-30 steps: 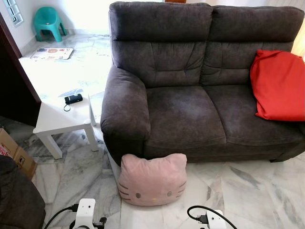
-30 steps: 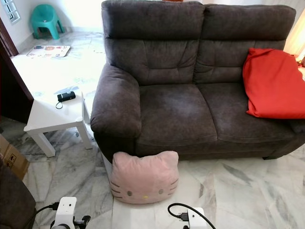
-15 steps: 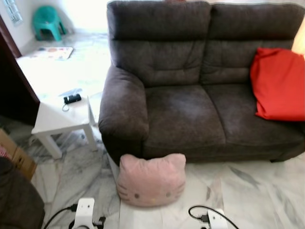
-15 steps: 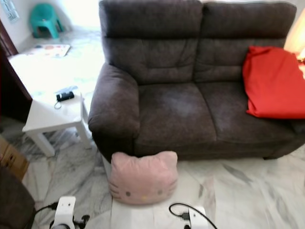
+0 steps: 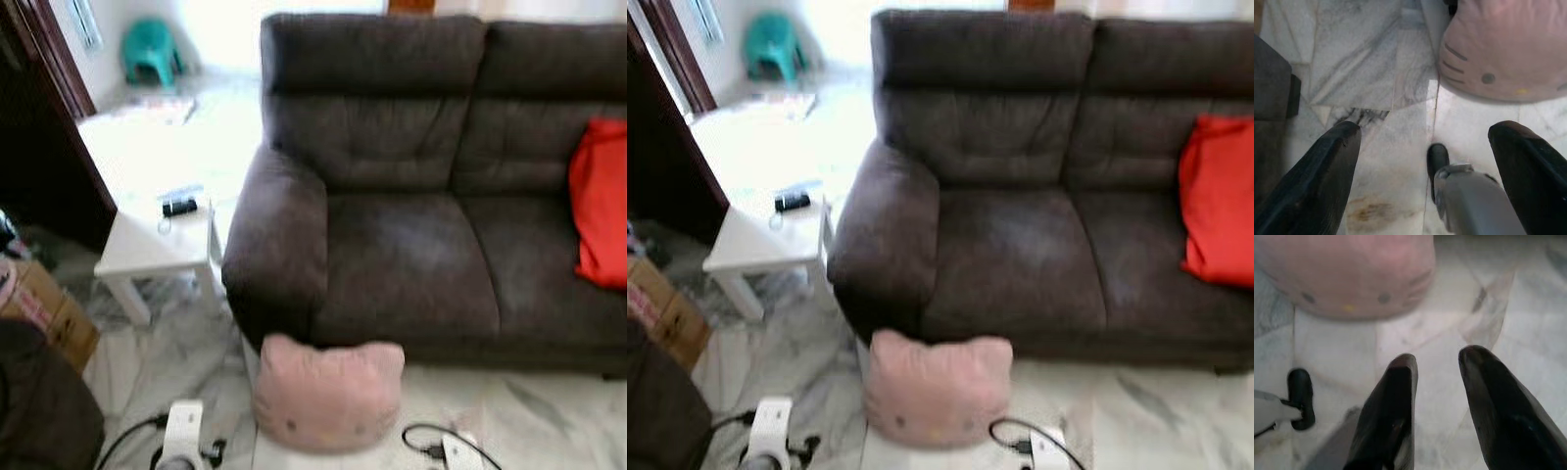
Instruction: Move the pillow to the sofa from floor
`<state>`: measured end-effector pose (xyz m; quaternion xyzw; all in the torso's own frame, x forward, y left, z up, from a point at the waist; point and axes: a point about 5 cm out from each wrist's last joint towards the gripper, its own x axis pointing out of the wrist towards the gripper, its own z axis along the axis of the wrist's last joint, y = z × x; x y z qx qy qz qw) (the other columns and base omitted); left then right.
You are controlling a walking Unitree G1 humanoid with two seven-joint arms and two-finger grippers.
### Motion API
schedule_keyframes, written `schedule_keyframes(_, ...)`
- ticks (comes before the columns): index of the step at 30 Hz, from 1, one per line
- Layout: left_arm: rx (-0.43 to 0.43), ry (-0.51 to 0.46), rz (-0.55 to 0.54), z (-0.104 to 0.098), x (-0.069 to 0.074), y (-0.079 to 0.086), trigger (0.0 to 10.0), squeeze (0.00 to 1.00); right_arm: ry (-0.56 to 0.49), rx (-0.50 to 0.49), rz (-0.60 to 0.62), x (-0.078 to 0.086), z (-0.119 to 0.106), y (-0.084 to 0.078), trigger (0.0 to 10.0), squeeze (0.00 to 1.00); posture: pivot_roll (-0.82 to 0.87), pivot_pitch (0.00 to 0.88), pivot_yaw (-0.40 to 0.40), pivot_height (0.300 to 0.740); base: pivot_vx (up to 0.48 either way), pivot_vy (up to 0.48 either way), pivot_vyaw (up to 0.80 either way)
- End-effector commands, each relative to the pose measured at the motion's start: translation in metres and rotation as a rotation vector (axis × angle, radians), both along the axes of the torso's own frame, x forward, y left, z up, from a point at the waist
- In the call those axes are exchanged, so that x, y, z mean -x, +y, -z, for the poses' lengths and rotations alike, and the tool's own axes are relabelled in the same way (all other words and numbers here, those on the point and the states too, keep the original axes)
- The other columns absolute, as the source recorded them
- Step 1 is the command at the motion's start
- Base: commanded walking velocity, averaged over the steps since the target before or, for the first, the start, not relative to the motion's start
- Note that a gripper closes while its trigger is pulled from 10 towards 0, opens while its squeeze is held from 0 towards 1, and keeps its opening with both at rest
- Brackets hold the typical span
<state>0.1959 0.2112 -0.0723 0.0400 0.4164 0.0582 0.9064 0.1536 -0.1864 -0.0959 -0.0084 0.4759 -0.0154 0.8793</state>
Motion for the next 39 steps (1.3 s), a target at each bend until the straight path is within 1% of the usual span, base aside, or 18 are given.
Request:
schedule_keyframes(1, -0.001, 0.015, 0.004, 0.0022, 0.0037, -0.0007, 10.0, 0.00, -0.004, -0.002, 0.000, -0.0008, -0.0004, 0.0003, 10.0, 0.00, 0.02, 0.000, -0.034, 0.740, 0.262, 0.000, 0.00)
schedule_keyframes(28, 0.001, 0.017, 0.004, 0.0024, 0.0036, -0.0018, 10.0, 0.00, -0.013, -0.009, -0.002, -0.0038, -0.0020, -0.0023, 10.0, 0.00, 0.02, 0.000, -0.037, 0.740, 0.260, 0.000, 0.00)
schedule_keyframes(39, -0.011, 0.009, 0.008, 0.0021, 0.0033, -0.0020, 10.0, 0.00, -0.015, -0.017, -0.006, -0.0037, -0.0019, -0.0012, 10.0, 0.00, 0.02, 0.000, -0.037, 0.740, 0.000, 0.000, 0.00)
